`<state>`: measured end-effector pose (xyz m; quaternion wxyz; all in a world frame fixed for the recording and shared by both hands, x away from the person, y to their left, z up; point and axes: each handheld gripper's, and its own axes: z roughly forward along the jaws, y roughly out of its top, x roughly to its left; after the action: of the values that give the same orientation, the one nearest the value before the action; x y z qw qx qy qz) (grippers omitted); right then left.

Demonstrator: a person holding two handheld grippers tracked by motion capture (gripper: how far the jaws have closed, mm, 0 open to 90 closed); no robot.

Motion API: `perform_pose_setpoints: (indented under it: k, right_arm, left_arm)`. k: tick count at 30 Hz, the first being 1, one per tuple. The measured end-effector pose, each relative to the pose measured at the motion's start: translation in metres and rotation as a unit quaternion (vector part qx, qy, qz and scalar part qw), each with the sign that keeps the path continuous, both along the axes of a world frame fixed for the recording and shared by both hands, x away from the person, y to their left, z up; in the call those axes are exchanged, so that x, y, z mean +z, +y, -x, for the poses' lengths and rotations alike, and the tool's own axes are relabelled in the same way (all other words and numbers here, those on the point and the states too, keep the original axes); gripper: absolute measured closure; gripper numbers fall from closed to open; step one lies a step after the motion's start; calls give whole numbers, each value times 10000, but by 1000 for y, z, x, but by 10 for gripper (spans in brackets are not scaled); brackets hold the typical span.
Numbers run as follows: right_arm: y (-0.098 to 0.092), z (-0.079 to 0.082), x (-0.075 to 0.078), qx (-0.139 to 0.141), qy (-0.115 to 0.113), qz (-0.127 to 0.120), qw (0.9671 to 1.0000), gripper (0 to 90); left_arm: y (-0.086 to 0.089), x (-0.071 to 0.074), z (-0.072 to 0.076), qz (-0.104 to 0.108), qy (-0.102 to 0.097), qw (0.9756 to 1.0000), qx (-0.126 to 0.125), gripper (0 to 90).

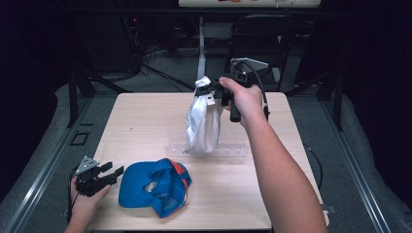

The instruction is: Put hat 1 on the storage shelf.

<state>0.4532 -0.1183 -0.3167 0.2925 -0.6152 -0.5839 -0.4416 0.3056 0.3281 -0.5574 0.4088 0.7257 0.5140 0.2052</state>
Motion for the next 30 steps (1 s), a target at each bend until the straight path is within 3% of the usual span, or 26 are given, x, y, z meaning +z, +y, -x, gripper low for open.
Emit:
perform_pose_setpoints:
  k: [7, 11, 16, 19, 22, 24, 26, 29, 30]
  right_arm:
    - [14, -16, -11, -121, 89, 253, 9996, 767]
    - [22, -20, -16, -156, 57, 131, 9998, 763]
    - [29, -24, -20, -208, 23, 116, 9997, 757]
    - [34, -25, -24, -183, -19, 121, 9998, 757]
    - [35, -25, -24, -194, -40, 73, 9998, 757]
    - [37, -23, -24, -189, -95, 106, 9997, 757]
    - [38, -23, -24, -206, -130, 94, 9997, 756]
    - [37, -22, -26, -278, -238, 105, 9993, 756]
    - [37, -21, -26, -308, -270, 106, 9991, 755]
  left_arm:
    - [-1, 2, 0, -67, -27, 10000, -43, 441]
    - [-7, 5, 2, -114, -118, 9998, -115, 440]
    - [-25, 17, 5, -218, -334, 9985, -383, 439]
    - [-46, 32, 8, -184, -602, 9955, -703, 433]
    - [-56, 39, 8, -173, -636, 9939, -885, 426]
    - [-80, 49, 3, -284, -737, 9897, -1196, 419]
    - [-89, 52, 1, -356, -749, 9882, -1285, 419]
    - [-115, 56, -7, -364, -881, 9827, -1590, 441]
    - [-122, 57, -9, -371, -904, 9821, -1610, 442]
